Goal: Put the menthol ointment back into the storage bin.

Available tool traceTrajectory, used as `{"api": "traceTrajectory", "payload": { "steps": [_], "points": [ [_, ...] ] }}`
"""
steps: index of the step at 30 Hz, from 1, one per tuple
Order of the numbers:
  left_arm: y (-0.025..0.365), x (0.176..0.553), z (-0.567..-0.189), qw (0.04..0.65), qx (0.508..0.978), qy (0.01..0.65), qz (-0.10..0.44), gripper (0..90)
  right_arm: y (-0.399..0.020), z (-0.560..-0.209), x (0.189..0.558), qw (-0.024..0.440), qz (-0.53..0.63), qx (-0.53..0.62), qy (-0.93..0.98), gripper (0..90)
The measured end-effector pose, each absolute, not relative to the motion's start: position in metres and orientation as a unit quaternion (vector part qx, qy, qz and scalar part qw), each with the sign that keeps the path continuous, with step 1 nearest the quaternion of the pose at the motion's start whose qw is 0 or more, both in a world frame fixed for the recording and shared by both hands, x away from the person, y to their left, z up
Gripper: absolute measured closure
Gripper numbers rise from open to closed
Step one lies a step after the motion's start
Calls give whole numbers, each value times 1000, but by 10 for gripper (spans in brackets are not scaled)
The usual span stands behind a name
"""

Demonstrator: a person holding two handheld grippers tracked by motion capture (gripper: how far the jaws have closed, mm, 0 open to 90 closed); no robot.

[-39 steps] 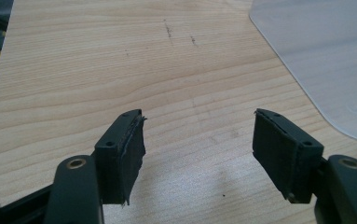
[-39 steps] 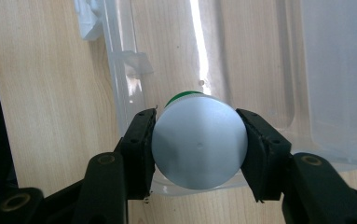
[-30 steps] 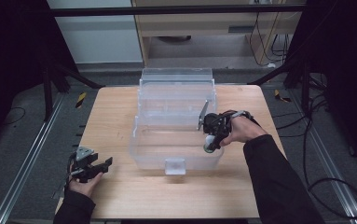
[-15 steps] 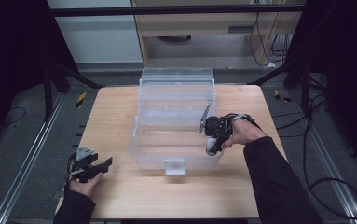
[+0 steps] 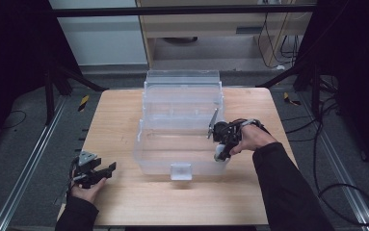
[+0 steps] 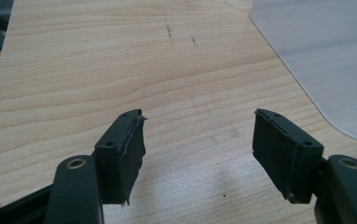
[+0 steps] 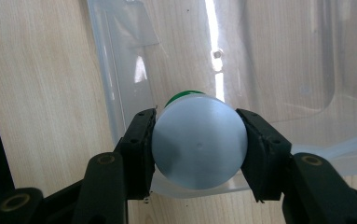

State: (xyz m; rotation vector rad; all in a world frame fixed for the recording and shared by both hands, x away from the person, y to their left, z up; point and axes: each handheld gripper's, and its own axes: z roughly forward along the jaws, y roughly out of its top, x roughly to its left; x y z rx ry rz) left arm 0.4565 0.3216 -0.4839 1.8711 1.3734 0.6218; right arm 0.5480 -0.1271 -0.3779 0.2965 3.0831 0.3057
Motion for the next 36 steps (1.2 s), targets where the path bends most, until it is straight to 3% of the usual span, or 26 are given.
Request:
{"api": "traceTrajectory", "payload": {
  "steps": [36],
  "points": [
    [321,456,-484,362,726,532,242,333,-132,-378,547,4,100,107,989,511]
  ]
}}
